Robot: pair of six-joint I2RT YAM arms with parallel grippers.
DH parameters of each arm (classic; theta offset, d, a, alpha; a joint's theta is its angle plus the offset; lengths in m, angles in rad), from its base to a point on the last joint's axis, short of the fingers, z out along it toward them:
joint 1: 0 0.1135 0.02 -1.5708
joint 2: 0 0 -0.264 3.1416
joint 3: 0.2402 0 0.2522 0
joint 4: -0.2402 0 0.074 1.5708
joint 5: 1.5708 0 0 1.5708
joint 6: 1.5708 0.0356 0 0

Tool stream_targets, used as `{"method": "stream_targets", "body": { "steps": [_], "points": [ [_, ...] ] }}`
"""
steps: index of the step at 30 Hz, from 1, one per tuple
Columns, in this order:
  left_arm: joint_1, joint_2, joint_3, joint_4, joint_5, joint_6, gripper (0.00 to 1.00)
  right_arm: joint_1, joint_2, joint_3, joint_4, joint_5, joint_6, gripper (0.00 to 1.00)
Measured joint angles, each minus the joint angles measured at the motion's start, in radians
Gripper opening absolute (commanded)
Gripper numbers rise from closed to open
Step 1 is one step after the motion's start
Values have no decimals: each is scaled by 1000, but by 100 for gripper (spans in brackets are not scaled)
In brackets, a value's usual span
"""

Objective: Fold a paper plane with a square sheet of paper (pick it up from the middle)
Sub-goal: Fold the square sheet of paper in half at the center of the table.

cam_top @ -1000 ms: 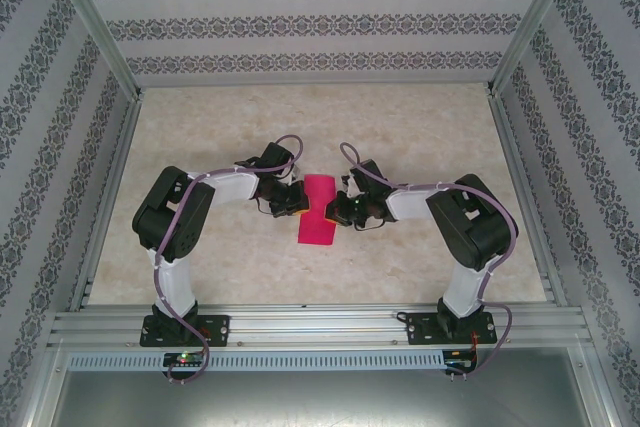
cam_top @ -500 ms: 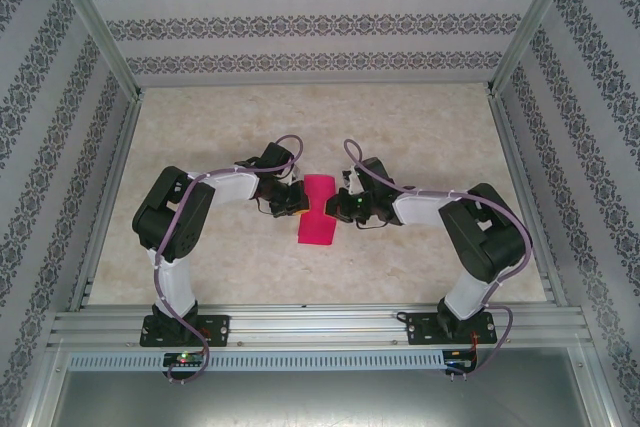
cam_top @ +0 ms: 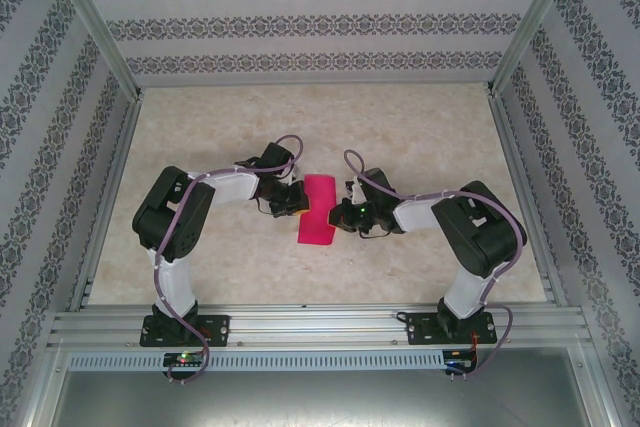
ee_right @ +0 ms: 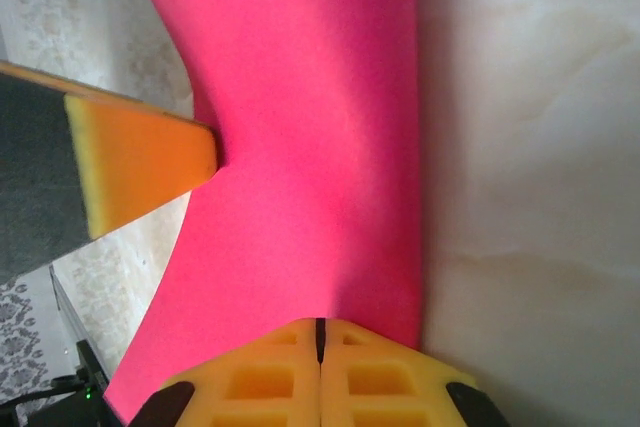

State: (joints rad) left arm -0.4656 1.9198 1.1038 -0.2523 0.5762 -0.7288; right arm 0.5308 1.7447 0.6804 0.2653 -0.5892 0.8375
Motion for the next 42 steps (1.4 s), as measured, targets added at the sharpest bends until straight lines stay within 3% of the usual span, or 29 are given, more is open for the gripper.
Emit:
{"method": "stream_targets", "body": {
  "steps": [10,21,32,42],
  "points": [
    [0,0,0,0,0,3,0,43,-43,-5,-1,-2,0,6],
    [0,0,0,0,0,7,0,41,-18,-86,117,-7,27,6],
    [0,0,0,0,0,11,0,71,-151,-86,31,23,23,6],
    [0,0,0,0,0,11,0,87,-87,-119,28,39,24,5]
  ]
}}
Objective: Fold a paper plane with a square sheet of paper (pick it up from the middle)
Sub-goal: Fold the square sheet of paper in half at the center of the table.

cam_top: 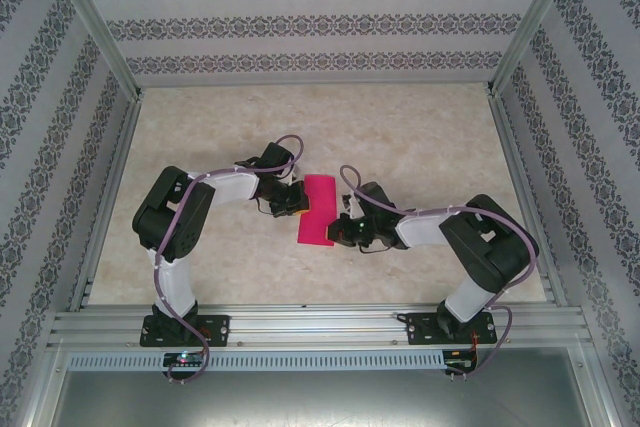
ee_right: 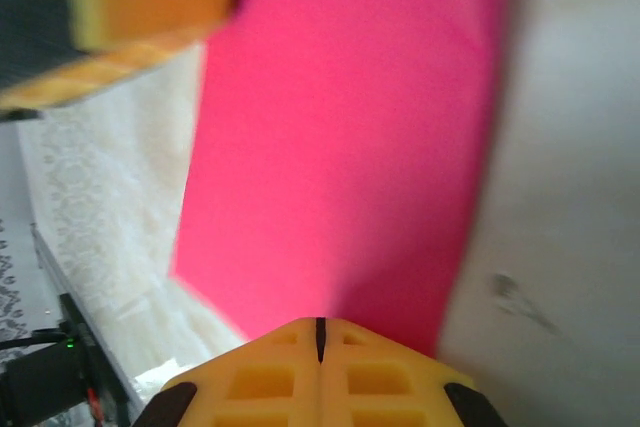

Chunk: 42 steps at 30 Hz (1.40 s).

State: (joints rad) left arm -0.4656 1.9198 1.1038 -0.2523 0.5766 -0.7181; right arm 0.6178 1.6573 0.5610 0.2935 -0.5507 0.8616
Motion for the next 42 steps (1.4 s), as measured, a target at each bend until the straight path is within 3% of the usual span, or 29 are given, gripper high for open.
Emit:
{"method": "stream_targets", "body": {
  "steps": [15,25,33,37,42],
  "points": [
    [0,0,0,1,0,0,0,0,-83,-15,12,-8,5,6],
    [0,0,0,1,0,1,0,26,-19,-29,13,-9,12,5],
    [0,0,0,1,0,4,0,25,-60,-31,-31,3,18,6],
    [0,0,0,1,0,5,0,-14,-105,31,-101,12,9,6],
    [0,0,0,1,0,5,0,-81,-51,161,-101,4,-13,7]
  ]
}}
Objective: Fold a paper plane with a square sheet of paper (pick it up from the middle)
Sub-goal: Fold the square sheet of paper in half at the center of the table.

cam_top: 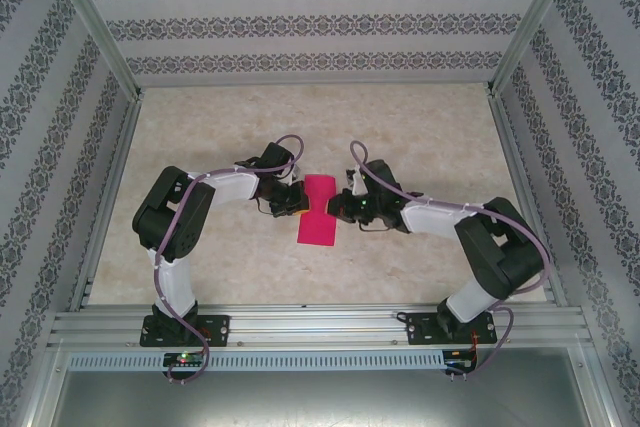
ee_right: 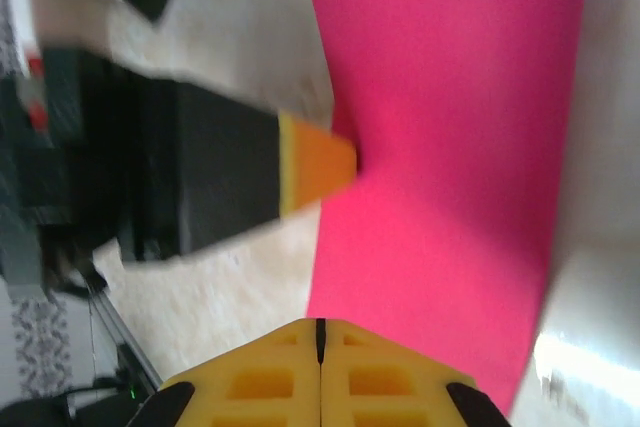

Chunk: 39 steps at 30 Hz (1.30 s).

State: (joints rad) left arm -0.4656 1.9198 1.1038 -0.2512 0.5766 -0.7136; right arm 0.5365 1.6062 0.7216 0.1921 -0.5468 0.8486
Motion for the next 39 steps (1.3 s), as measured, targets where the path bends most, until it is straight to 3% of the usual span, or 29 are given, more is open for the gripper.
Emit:
{"method": "stream_targets", "body": {
  "steps": [11,22,29,39],
  "points": [
    [0,0,0,0,0,1,0,-27,183,47,8,-15,-18,8],
    [0,0,0,0,0,7,0,-38,161,21,41,-39,-3,8],
    [0,0,0,0,0,8,0,-67,140,114,-6,-52,-39,8],
    [0,0,0,0,0,11,0,-83,259,131,-19,-54,-61,8]
  ]
}}
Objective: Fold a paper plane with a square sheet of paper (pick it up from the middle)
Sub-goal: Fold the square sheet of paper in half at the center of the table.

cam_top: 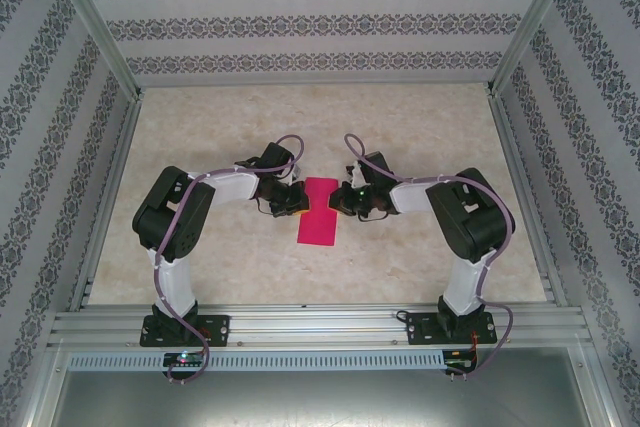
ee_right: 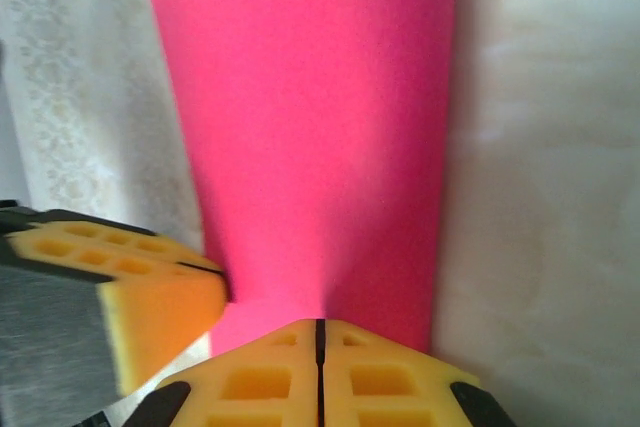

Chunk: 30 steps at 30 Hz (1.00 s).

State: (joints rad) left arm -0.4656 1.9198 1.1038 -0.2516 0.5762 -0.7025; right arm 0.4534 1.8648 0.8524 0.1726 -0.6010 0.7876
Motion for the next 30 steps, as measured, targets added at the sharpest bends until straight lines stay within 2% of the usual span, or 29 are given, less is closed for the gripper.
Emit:
{"method": "stream_targets", "body": {
  "steps": [17,25,30],
  "points": [
    [0,0,0,0,0,8,0,-33,-45,82,-62,-28,-10,9],
    [0,0,0,0,0,11,0,-38,49,84,-74,-18,-13,9],
    [0,0,0,-1,0,14,0,-45,53,105,-102,-11,-18,10]
  ]
}}
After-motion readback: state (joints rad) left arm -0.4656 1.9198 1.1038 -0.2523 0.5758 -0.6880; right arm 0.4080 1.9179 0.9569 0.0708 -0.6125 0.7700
